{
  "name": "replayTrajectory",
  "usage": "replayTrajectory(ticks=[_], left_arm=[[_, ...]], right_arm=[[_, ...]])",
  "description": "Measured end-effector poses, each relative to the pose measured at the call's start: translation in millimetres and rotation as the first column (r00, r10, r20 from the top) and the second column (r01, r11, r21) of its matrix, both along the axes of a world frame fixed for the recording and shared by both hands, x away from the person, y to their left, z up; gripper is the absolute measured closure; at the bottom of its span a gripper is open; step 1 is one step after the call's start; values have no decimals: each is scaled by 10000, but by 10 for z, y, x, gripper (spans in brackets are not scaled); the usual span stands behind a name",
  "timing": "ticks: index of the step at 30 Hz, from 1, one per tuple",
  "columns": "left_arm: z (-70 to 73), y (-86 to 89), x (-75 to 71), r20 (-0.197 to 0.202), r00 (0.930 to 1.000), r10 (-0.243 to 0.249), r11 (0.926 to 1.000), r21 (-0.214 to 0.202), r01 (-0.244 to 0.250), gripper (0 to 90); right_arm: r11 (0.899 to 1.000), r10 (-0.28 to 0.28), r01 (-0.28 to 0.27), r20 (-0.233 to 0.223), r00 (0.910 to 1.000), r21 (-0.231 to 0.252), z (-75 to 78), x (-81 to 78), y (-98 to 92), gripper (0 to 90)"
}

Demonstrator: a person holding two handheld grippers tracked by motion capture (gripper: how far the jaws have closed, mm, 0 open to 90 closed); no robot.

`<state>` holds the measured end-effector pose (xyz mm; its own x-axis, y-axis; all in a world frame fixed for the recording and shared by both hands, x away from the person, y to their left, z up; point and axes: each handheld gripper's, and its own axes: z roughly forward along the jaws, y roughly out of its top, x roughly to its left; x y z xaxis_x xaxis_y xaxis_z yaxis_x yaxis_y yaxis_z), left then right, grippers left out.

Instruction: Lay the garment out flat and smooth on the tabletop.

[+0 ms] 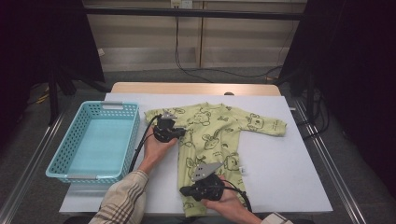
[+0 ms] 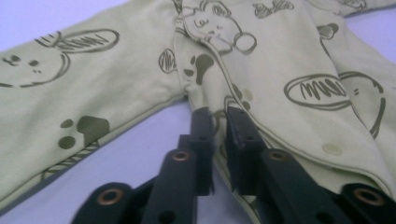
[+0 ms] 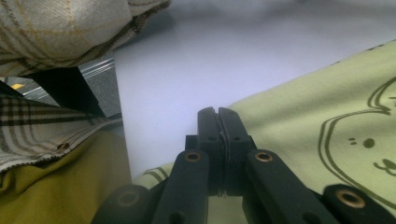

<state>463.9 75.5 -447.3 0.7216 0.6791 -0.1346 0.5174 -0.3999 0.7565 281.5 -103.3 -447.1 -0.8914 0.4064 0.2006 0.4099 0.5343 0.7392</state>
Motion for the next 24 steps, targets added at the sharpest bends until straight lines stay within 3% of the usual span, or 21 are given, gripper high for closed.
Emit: replayTrajectory(ticks=[1, 4, 6, 8, 9, 10, 11, 13, 16, 20, 22, 24], left_arm=[[10, 7, -15, -97, 9999, 65, 9999, -119, -66, 752], [20, 43, -46, 82, 9999, 122, 9999, 49, -122, 661], [-8, 38, -89, -210, 9994, 264, 9990, -344, -272, 648], [-16, 34, -141, -76, 9999, 81, 9999, -131, -82, 644], [-30, 9, -177, 64, 9999, 131, 9991, -397, -129, 639], [-21, 22, -200, 236, 9995, -195, 9998, -37, 196, 631], [-21, -5, -242, 256, 9996, -67, 9992, -380, 77, 631], [-8, -23, -312, 285, 9994, -215, 9977, -642, 232, 628], [35, -47, -429, 456, 9972, -599, 9963, -590, 625, 643], [86, -45, -606, 631, 9926, -1042, 9910, -777, 1090, 629], [102, -17, -673, 884, 9879, -1273, 9889, -652, 1332, 614], [106, 3, -739, 974, 9854, -1396, 9871, -652, 1463, 593]], right_arm=[[9999, 110, -110, 28, 9999, 2, 1, -4, -3, 895], [9999, 95, -95, 3, 10000, 55, 9, -24, -1, 890], [9999, 82, -82, -2, 10000, 91, 1, -10, -16, 866], [9997, -20, 19, 45, 10000, 239, 24, 3, -52, 746], [9994, -102, 96, 184, 9998, 323, 43, 10, -82, 695], [9990, -239, 228, 300, 9993, 378, 70, 19, -126, 675], [9981, -397, 381, 332, 9987, 489, 98, 27, -178, 658], [9950, -809, 774, 555, 9952, 625, 147, 56, -305, 622], [9877, -1499, 1452, 859, 9850, 589, 198, 88, -513, 612], [9780, -2088, 2074, 1020, 9726, 240, 185, 88, -764, 618], [9740, -2229, 2261, 1260, 9667, -115, 172, 76, -854, 618], [9681, -2442, 2492, 1223, 9620, -272, 150, 72, -939, 617]])
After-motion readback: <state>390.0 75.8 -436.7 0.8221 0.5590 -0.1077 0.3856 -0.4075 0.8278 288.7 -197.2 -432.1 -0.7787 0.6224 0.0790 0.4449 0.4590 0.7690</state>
